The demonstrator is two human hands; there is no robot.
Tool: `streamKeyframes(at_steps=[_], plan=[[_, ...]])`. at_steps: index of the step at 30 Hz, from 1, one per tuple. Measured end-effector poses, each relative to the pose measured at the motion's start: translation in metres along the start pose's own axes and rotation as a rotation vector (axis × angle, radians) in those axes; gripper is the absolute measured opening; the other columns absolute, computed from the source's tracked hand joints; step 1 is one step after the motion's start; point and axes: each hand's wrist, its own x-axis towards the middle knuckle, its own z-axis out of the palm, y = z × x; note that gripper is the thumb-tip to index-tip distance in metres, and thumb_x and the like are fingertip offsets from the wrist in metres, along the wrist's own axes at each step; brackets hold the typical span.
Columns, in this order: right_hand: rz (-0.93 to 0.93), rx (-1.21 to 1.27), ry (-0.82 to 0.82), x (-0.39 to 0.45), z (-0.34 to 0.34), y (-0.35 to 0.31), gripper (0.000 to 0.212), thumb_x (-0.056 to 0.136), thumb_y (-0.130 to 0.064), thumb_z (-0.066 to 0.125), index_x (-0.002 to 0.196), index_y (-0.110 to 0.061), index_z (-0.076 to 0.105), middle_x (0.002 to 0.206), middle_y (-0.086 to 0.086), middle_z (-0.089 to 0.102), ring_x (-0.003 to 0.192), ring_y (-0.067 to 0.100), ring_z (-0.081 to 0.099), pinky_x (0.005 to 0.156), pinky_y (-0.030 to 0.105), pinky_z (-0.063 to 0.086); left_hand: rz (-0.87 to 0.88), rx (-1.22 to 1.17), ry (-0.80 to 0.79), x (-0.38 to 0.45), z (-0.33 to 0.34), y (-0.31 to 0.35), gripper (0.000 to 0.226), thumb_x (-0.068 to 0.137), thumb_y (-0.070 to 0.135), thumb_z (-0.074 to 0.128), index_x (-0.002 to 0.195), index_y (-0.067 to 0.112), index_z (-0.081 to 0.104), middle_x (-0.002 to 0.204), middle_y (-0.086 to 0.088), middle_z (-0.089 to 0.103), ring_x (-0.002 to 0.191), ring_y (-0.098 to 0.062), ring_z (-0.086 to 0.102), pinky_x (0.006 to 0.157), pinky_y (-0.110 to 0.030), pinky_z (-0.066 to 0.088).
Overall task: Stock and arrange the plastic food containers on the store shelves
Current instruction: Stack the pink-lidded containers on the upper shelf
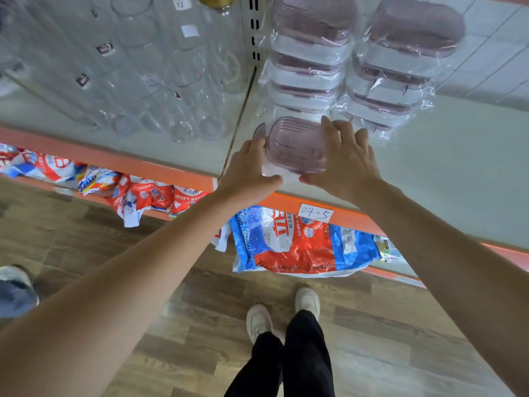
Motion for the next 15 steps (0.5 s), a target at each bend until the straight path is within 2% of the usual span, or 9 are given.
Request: streamKeyframes(at_steps=[2, 5, 7, 8, 9, 11, 12, 15], plan=[[0.024, -0.088, -0.016, -0.003, -0.001, 0.002, 0.109, 0.067, -0.057, 0.074, 0.148, -0.018, 0.011, 0.143, 0.009, 0.024, 0.127, 0.032, 0.025, 0.103, 0.043, 0.028, 0.038, 0.117, 0.0, 0.001, 0.0, 0.001, 0.059, 0.079, 0.009, 0.061, 0.132, 0.006, 0.036, 0.131, -0.009, 0.039, 0.116, -0.026, 0.037, 0.088, -0.03, 0.034], [0.052, -0.103, -0.02, -0.01, 0.001, 0.003, 0.1, 0.064, -0.06, 0.074, 0.138, -0.012, 0.027, 0.133, 0.012, 0.03, 0.122, 0.031, 0.029, 0.098, 0.041, 0.03, 0.142, 0.294, 0.019, 0.007, 0.004, 0.005, 0.052, 0.076, 0.002, 0.061, 0.122, 0.001, 0.037, 0.129, -0.012, 0.034, 0.117, -0.026, 0.034, 0.085, -0.028, 0.037], [0.064, -0.043, -0.027, -0.02, 0.006, 0.006, 0.094, 0.065, -0.054, 0.076, 0.131, -0.005, 0.032, 0.127, 0.013, 0.031, 0.118, 0.03, 0.032, 0.096, 0.039, 0.033, 0.213, 0.379, -0.025, 0.014, 0.008, 0.007, 0.063, 0.075, 0.0, 0.062, 0.13, 0.0, 0.032, 0.14, -0.013, 0.027, 0.129, -0.027, 0.03, 0.091, -0.028, 0.038], [0.069, -0.016, -0.036, -0.027, 0.008, 0.009, 0.091, 0.065, -0.05, 0.078, 0.128, -0.002, 0.033, 0.125, 0.014, 0.031, 0.115, 0.03, 0.035, 0.094, 0.037, 0.035, 0.23, 0.413, -0.071, 0.019, 0.011, 0.008, 0.075, 0.076, 0.002, 0.063, 0.14, -0.001, 0.023, 0.149, -0.014, 0.018, 0.138, -0.028, 0.021, 0.103, -0.031, 0.035], [0.074, 0.006, -0.041, -0.034, 0.011, 0.014, 0.087, 0.066, -0.046, 0.079, 0.125, -0.001, 0.034, 0.124, 0.014, 0.032, 0.113, 0.029, 0.037, 0.092, 0.036, 0.037, 0.227, 0.452, -0.13, 0.023, 0.013, 0.01, 0.088, 0.077, 0.007, 0.065, 0.147, 0.0, 0.01, 0.155, -0.016, 0.006, 0.144, -0.029, 0.009, 0.113, -0.035, 0.024], [0.094, 0.02, -0.05, -0.047, 0.015, 0.024, 0.083, 0.066, -0.042, 0.08, 0.121, 0.0, 0.035, 0.122, 0.014, 0.033, 0.11, 0.028, 0.038, 0.09, 0.034, 0.038, 0.194, 0.549, -0.228, 0.029, 0.019, 0.012, 0.105, 0.08, 0.022, 0.069, 0.149, 0.003, -0.008, 0.157, -0.016, -0.014, 0.145, -0.03, -0.011, 0.119, -0.04, 0.003], [0.103, 0.019, -0.05, -0.052, 0.017, 0.029, 0.083, 0.065, -0.041, 0.081, 0.121, 0.0, 0.035, 0.122, 0.014, 0.034, 0.11, 0.029, 0.039, 0.09, 0.035, 0.038, 0.185, 0.612, -0.247, 0.032, 0.022, 0.011, 0.109, 0.079, 0.027, 0.07, 0.149, 0.005, -0.011, 0.156, -0.017, -0.018, 0.144, -0.031, -0.015, 0.117, -0.042, -0.002], [0.151, 0.004, -0.049, -0.063, 0.019, 0.042, 0.085, 0.063, -0.046, 0.081, 0.12, -0.001, 0.036, 0.12, 0.013, 0.036, 0.11, 0.03, 0.038, 0.09, 0.036, 0.037, 0.176, 0.783, -0.204, 0.039, 0.03, 0.012, 0.112, 0.078, 0.033, 0.071, 0.149, 0.01, -0.013, 0.156, -0.016, -0.018, 0.145, -0.033, -0.011, 0.116, -0.046, 0.003]])
